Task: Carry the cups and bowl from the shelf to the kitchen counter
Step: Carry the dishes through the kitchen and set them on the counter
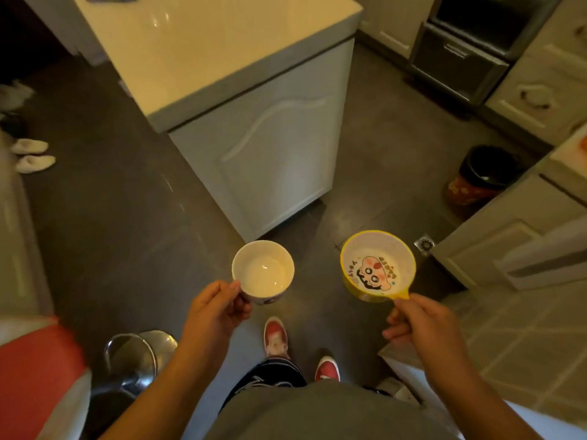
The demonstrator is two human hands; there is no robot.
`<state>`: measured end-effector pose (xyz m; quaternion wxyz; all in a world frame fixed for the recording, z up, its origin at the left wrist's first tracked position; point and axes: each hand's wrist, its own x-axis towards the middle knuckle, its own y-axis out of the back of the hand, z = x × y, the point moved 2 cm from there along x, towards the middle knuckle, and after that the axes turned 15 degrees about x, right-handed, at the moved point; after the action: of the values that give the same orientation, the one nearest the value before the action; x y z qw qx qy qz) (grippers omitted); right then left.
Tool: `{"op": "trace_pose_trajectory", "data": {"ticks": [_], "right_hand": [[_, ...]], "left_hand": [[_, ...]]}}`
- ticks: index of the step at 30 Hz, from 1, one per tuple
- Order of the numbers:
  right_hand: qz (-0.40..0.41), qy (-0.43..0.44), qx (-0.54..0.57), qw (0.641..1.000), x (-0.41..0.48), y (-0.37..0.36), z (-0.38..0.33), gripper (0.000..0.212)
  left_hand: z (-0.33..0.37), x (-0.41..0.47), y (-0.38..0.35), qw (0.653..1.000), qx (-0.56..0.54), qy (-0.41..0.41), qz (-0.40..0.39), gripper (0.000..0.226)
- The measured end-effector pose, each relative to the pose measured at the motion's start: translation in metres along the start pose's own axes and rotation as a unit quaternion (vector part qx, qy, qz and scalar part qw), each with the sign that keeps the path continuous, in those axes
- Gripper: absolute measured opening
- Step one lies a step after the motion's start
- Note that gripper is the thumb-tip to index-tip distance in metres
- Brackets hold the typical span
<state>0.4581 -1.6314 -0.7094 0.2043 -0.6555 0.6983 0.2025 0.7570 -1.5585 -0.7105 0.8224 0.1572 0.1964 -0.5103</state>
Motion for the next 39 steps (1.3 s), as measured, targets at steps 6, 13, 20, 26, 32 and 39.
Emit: {"op": "trace_pose_trajectory", "data": {"ticks": [6,13,20,26,32,39], "right_hand": [[0.032,0.017,0.005,0.999,0.08,-0.045,-0.038,0.025],[0.137,-0.02,0.046,0.989,0.146,-0.046,-0.085,0.025],[0.26,-0.057,0.141,0.954,0.17,-0.001,-0.107,0.023],[0.303,-0.066,0.167,0.936,0.21,0.057,-0.123,0.022],[0.278,-0.044,0.136,0.95,0.286,0.118,-0.166,0.028],[0.207,-0.027,0.105,0.972,0.394,0.153,-0.248,0.027]], "left_hand": [[0.044,0.115,-0.01,0.999,0.011,0.013,-0.032,0.045],[0.122,0.243,-0.062,0.989,0.052,0.003,-0.138,0.033],[0.185,0.312,-0.174,0.961,0.108,-0.011,-0.255,0.027],[0.208,0.341,-0.298,0.948,0.122,0.007,-0.295,0.025],[0.231,0.367,-0.396,0.953,0.116,0.008,-0.28,0.029],[0.264,0.403,-0.437,0.973,0.098,0.008,-0.211,0.019]]}}
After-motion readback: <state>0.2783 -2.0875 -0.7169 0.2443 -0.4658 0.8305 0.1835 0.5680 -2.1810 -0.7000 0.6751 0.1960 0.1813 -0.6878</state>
